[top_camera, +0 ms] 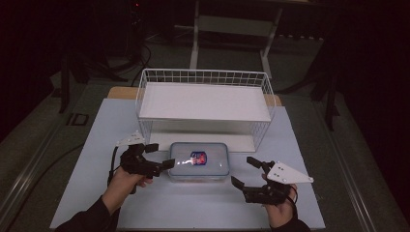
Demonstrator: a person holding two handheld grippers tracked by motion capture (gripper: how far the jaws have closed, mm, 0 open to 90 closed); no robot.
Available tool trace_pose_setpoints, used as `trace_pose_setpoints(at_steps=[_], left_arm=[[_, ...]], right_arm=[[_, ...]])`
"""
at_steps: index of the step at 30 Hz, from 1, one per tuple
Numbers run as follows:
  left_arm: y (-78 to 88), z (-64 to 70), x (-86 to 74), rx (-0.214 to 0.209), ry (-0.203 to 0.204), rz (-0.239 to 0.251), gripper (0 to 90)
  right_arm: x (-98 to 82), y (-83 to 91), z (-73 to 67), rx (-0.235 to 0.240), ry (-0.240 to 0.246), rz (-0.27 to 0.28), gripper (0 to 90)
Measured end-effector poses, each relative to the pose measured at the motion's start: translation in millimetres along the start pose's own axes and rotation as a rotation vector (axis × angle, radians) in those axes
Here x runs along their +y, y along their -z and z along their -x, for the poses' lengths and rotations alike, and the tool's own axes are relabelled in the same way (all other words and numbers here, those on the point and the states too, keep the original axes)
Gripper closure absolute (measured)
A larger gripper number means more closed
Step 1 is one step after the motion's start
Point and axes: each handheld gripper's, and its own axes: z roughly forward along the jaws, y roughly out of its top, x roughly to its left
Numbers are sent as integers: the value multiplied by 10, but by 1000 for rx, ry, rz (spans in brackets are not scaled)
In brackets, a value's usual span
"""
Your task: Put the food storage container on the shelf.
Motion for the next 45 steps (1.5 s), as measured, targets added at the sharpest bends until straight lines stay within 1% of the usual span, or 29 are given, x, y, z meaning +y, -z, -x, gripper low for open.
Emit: trace_pose_setpoints(at_steps=[1,4,5,6,7,9,11,14,15,17,18,19,20,21,22,24,26,27,28,29,33,34,37,38,39,40,41,43,45], left_arm=[[-45,-27,-6,-2,18,-10,0],[-154,-108,-29,-5,85,-39,0],[-186,-133,-36,-16,115,-59,0],[-218,-161,-44,-22,158,-83,0],[-245,-188,-52,-26,180,-105,0],[-298,-224,-74,6,215,-157,0],[-323,-274,-109,-4,262,-166,0],[-348,-357,-156,-35,329,-186,0],[-354,-373,-168,-34,350,-190,28],[-367,-417,-192,-55,382,-195,70],[-368,-431,-202,-51,397,-198,108],[-364,-449,-216,-62,409,-197,153],[-368,-460,-228,-83,434,-199,185],[-361,-471,-240,-84,442,-195,229],[-354,-481,-252,-88,451,-190,285],[-353,-516,-275,-114,478,-189,379],[-353,-555,-304,-147,498,-179,402],[-353,-555,-304,-147,498,-179,411],[-348,-594,-333,-173,513,-167,411],[-341,-614,-344,-184,523,-163,433],[-309,-600,-343,-189,489,-158,457],[-291,-589,-341,-198,476,-155,471],[-241,-547,-336,-201,430,-157,502],[-241,-547,-336,-201,430,-157,510],[-215,-516,-335,-200,408,-155,510],[-210,-508,-336,-201,402,-153,520],[-194,-490,-339,-201,387,-151,524],[-174,-464,-361,-204,362,-136,534],[-151,-436,-376,-203,345,-129,542]], right_arm=[[0,-2,-3,5,6,0,143],[-2,-8,-13,17,14,3,137],[-5,-12,-13,11,16,-4,137],[-10,-18,-10,10,10,-10,137],[-19,-24,-5,13,2,-15,137],[-40,-39,-11,22,-4,-23,134],[-56,-56,-17,16,-2,-31,125],[-67,-68,-8,20,-25,-16,121],[-68,-72,-4,21,-35,-14,120],[-71,-84,-3,14,-39,-20,106],[-75,-91,-5,2,-36,-25,106],[-78,-102,-6,-4,-36,-32,106],[-82,-109,-8,-16,-35,-37,106],[-87,-115,-9,-21,-36,-37,106],[-92,-120,-5,-12,-38,-38,105],[-99,-126,1,-15,-44,-43,105],[-105,-127,14,-4,-57,-43,105],[-105,-127,14,-4,-57,-43,105],[-108,-127,22,-7,-59,-44,105],[-115,-128,38,-7,-66,-48,105],[-156,-143,83,-16,-93,-70,105],[-160,-149,95,-17,-97,-74,105],[-171,-189,156,-22,-146,-92,104],[-171,-189,156,-22,-146,-92,104],[-178,-210,183,-24,-168,-105,99],[-207,-264,256,-1,-230,-136,99],[-216,-281,274,-2,-246,-148,99],[-263,-352,346,33,-301,-171,102],[-305,-412,399,33,-333,-195,133]])
